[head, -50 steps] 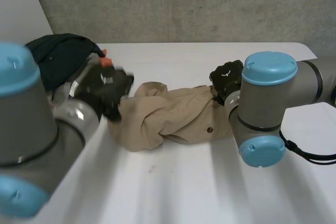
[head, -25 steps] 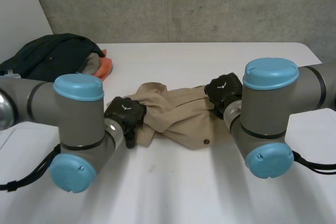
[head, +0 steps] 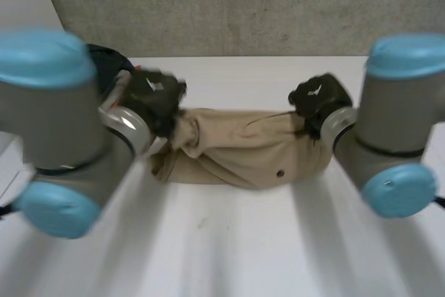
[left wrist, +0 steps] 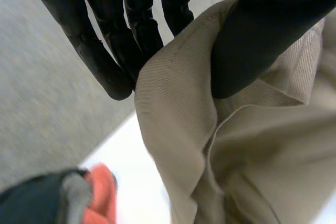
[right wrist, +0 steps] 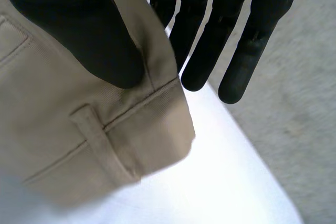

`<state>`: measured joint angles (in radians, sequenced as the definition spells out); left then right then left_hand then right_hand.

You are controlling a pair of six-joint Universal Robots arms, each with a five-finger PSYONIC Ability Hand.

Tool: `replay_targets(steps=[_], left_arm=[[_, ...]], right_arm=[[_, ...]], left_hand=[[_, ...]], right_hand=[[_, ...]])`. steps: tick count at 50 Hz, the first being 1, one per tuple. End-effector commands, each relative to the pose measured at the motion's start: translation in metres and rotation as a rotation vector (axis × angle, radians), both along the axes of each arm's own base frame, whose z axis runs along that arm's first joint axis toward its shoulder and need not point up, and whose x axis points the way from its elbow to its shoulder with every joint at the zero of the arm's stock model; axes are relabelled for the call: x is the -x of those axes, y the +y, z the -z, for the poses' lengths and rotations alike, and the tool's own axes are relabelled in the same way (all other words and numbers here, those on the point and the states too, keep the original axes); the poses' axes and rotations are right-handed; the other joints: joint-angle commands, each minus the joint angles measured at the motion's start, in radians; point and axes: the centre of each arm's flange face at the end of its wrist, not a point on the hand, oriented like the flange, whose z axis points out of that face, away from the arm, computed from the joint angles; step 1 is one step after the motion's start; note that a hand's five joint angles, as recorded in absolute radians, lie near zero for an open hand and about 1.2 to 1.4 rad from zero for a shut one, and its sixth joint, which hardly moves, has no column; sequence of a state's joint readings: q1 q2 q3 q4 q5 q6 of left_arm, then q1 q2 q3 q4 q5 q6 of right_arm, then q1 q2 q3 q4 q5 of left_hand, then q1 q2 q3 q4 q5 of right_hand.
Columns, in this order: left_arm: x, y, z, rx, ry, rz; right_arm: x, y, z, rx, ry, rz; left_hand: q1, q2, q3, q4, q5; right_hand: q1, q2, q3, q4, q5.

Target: Fold the laundry.

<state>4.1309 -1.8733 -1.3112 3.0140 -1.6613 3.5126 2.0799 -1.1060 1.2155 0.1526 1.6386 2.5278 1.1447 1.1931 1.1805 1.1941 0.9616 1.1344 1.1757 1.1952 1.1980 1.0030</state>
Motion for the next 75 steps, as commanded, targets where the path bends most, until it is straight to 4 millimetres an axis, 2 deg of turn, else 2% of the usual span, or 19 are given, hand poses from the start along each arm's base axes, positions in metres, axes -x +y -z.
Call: replay_targets(steps=[1,6,11,14,19,24,29,33,34,37,38,42,45,51,55,62,66,70,75], left_arm=[[-0.040,0.036,-0.093,0.051,0.181,0.052],[-0.057,0.043,-0.110,-0.038,0.204,0.067],[-0.066,0.031,-0.096,-0.214,0.200,0.055],[-0.065,0.020,-0.079,-0.289,0.183,0.047],[-0.052,-0.005,-0.026,-0.454,0.111,0.038],[-0.030,-0.033,0.022,-0.505,0.046,0.031],[-0.005,-0.071,0.040,-0.408,0.035,0.001],[0.009,-0.099,-0.003,-0.170,0.107,-0.003],[0.010,-0.109,-0.031,-0.045,0.166,-0.008],[0.005,-0.121,-0.082,0.181,0.278,-0.022],[0.000,-0.126,-0.112,0.314,0.350,-0.034],[-0.010,-0.123,-0.168,0.556,0.525,-0.020],[-0.009,-0.120,-0.178,0.615,0.564,0.032],[-0.006,-0.128,-0.138,0.485,0.489,0.043],[-0.009,-0.135,-0.093,0.341,0.427,0.007],[-0.006,-0.124,0.023,0.038,0.283,-0.022],[-0.006,-0.113,0.075,-0.081,0.185,-0.026],[-0.012,-0.097,0.098,-0.155,0.098,-0.035],[-0.022,-0.069,0.101,-0.233,0.000,-0.034]], right_arm=[[0.026,0.032,-0.082,0.087,0.056,-0.040],[0.042,0.057,-0.122,0.131,0.090,-0.056],[0.052,0.074,-0.128,0.076,0.176,-0.078],[0.055,0.082,-0.115,-0.012,0.270,-0.110],[0.051,0.081,-0.083,-0.136,0.356,-0.160],[0.032,0.047,-0.034,-0.204,0.354,-0.157],[0.012,0.001,-0.007,-0.139,0.279,-0.092],[-0.003,-0.045,-0.016,0.062,0.177,-0.003],[-0.007,-0.062,-0.036,0.185,0.114,0.035],[-0.011,-0.080,-0.073,0.383,0.004,0.074],[-0.012,-0.086,-0.096,0.499,-0.076,0.085],[-0.009,-0.085,-0.154,0.751,-0.276,0.076],[-0.012,-0.085,-0.166,0.849,-0.361,0.034],[-0.024,-0.082,-0.143,0.796,-0.320,-0.049],[-0.031,-0.085,-0.099,0.657,-0.259,-0.084],[-0.027,-0.091,0.024,0.333,-0.083,-0.082],[-0.019,-0.084,0.074,0.189,0.003,-0.088],[-0.011,-0.069,0.096,0.080,0.074,-0.096],[-0.001,-0.038,0.089,-0.026,0.150,-0.123]], left_hand=[[0.252,0.203,0.216,0.202,0.260],[0.252,0.203,0.216,0.202,0.260],[0.252,0.203,0.216,0.202,0.260],[0.252,0.203,0.216,0.202,0.260],[0.252,0.203,0.216,0.202,0.260],[0.252,0.203,0.216,0.202,0.260],[0.252,0.203,0.216,0.202,0.260],[0.252,0.203,0.216,0.202,0.260],[0.252,0.203,0.216,0.202,0.260],[0.252,0.203,0.216,0.202,0.260],[0.252,0.203,0.216,0.202,0.260],[0.252,0.203,0.216,0.202,0.260],[0.252,0.203,0.216,0.202,0.260],[0.252,0.203,0.216,0.202,0.260],[0.252,0.203,0.216,0.202,0.260],[0.252,0.203,0.216,0.202,0.260],[0.252,0.203,0.216,0.202,0.260],[0.252,0.203,0.216,0.202,0.260],[0.252,0.203,0.216,0.202,0.260]], right_hand=[[0.262,0.221,0.201,0.198,0.219],[0.262,0.221,0.201,0.198,0.219],[0.262,0.221,0.201,0.198,0.219],[0.262,0.221,0.201,0.198,0.219],[0.262,0.221,0.201,0.198,0.219],[0.262,0.221,0.201,0.198,0.219],[0.262,0.221,0.201,0.198,0.219],[0.262,0.221,0.201,0.198,0.219],[0.262,0.221,0.201,0.198,0.219],[0.262,0.221,0.201,0.198,0.219],[0.262,0.221,0.201,0.198,0.219],[0.262,0.221,0.201,0.198,0.219],[0.262,0.221,0.201,0.198,0.219],[0.262,0.221,0.201,0.198,0.219],[0.262,0.221,0.201,0.198,0.219],[0.262,0.221,0.201,0.198,0.219],[0.262,0.221,0.201,0.198,0.219],[0.262,0.221,0.201,0.198,0.219],[0.262,0.221,0.201,0.198,0.219]])
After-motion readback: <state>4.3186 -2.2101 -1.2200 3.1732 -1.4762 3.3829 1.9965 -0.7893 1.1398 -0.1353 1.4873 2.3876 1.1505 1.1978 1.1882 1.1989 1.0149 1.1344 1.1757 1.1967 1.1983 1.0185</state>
